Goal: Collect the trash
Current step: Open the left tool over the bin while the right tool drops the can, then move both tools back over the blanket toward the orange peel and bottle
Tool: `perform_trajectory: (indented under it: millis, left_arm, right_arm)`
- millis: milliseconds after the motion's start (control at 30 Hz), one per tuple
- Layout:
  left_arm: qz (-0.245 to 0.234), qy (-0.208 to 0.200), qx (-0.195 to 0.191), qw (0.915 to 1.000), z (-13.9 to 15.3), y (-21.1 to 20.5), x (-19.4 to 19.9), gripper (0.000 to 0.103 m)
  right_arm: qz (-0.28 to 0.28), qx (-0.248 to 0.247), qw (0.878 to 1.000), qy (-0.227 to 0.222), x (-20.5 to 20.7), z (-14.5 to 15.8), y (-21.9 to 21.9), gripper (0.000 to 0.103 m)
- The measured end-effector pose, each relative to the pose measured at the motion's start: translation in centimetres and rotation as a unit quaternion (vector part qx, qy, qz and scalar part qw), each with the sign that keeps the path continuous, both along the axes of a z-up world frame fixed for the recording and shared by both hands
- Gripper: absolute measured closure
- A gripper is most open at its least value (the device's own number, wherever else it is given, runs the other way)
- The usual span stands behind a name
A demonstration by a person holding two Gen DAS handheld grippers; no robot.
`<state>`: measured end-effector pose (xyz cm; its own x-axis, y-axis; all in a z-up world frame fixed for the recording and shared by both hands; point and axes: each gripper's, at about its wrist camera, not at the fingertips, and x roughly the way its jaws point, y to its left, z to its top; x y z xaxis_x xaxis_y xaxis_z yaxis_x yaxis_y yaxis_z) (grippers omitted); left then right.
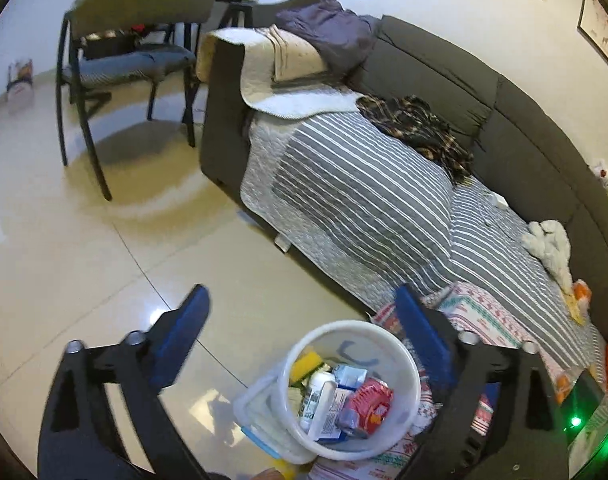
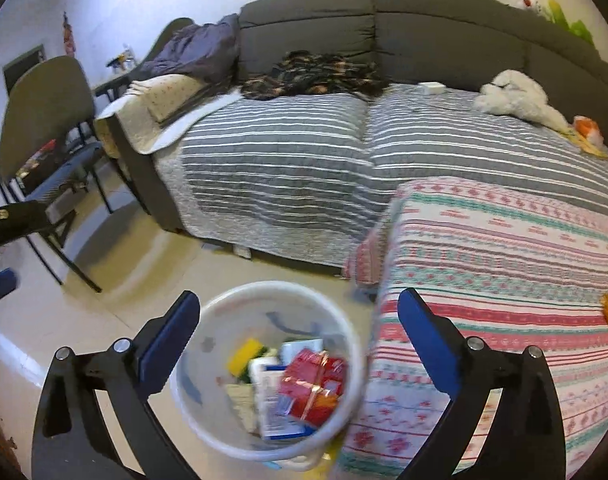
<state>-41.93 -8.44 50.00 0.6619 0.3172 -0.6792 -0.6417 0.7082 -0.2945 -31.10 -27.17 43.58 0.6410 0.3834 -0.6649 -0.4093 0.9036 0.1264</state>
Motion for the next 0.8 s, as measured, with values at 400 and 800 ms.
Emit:
perform_trajectory:
  millis: [400, 800]
  left_arm:
    - [-0.042, 0.059, 0.070, 0.9949, -1.0, -7.7, 3.1, 0.007]
    - [-0.095, 0.056, 0.091, 0.9897, -1.4, -15.1, 5.6, 0.007]
  right_arm:
    - [-0.098, -0.024, 0.995, -0.024, 2.8, 1.4, -9.9, 0.007]
    - [-0.156, -0.038, 0.986, -0.056, 2.8, 2.3, -17.4, 0.007]
